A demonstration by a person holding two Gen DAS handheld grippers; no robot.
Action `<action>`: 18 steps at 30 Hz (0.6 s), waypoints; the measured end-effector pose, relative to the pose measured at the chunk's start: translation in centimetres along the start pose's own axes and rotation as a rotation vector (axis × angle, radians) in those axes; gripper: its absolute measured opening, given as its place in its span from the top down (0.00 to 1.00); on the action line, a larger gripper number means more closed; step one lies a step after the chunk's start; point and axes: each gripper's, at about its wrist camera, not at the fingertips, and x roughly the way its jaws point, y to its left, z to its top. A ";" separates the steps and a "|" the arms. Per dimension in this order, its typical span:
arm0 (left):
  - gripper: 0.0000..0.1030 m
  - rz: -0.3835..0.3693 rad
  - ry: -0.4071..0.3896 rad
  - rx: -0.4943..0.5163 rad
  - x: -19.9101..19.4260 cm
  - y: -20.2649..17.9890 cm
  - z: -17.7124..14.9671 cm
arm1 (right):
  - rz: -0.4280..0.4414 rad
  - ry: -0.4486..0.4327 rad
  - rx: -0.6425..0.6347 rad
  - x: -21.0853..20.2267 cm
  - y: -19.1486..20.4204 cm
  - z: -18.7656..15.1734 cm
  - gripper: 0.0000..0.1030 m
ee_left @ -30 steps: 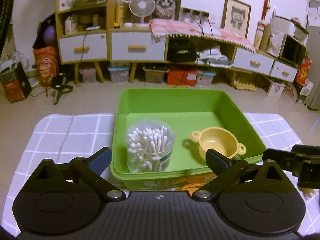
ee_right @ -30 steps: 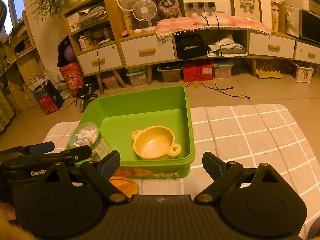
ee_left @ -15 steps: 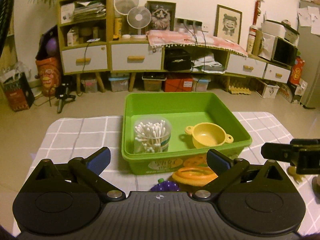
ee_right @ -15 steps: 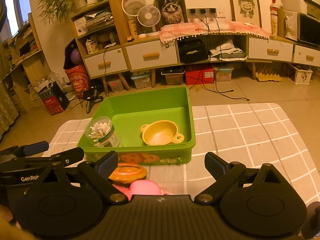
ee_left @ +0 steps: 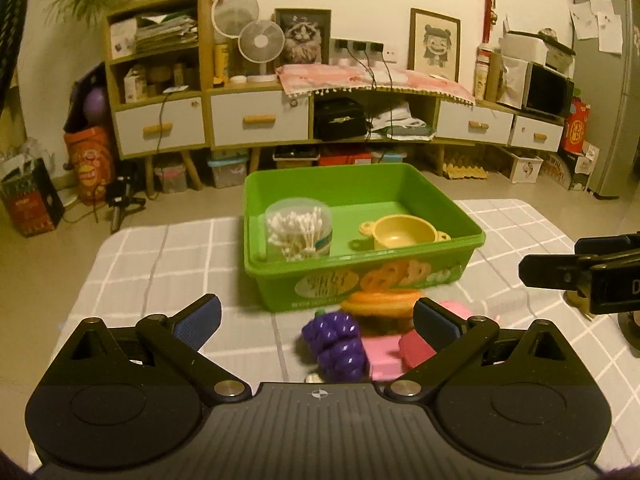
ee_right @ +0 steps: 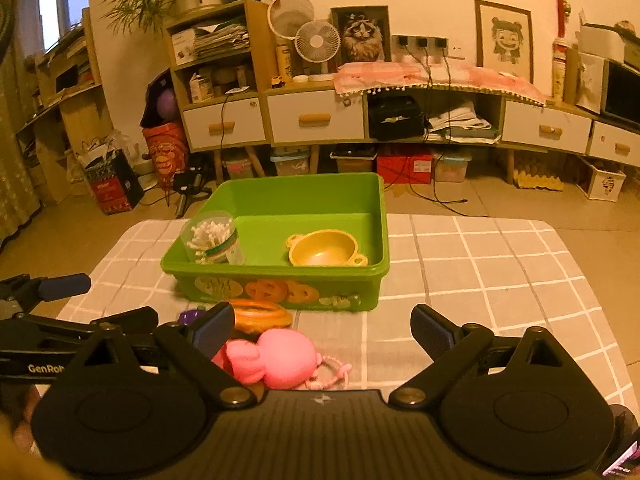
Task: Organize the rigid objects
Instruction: 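Move both tools back from the bin to the toys on the table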
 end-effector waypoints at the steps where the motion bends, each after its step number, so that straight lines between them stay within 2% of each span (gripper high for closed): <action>1: 0.02 -0.003 0.003 -0.009 -0.1 0.1 -0.2 | 0.004 0.003 -0.004 0.0 0.0 -0.2 0.29; 10: 0.02 -0.057 0.027 -0.074 -0.7 1.2 -2.5 | 0.018 -0.010 -0.036 -1.0 -0.6 -2.0 0.28; 18: 0.02 -0.085 0.017 -0.024 -1.5 0.9 -4.9 | 0.025 -0.059 -0.151 -2.5 -0.7 -4.9 0.23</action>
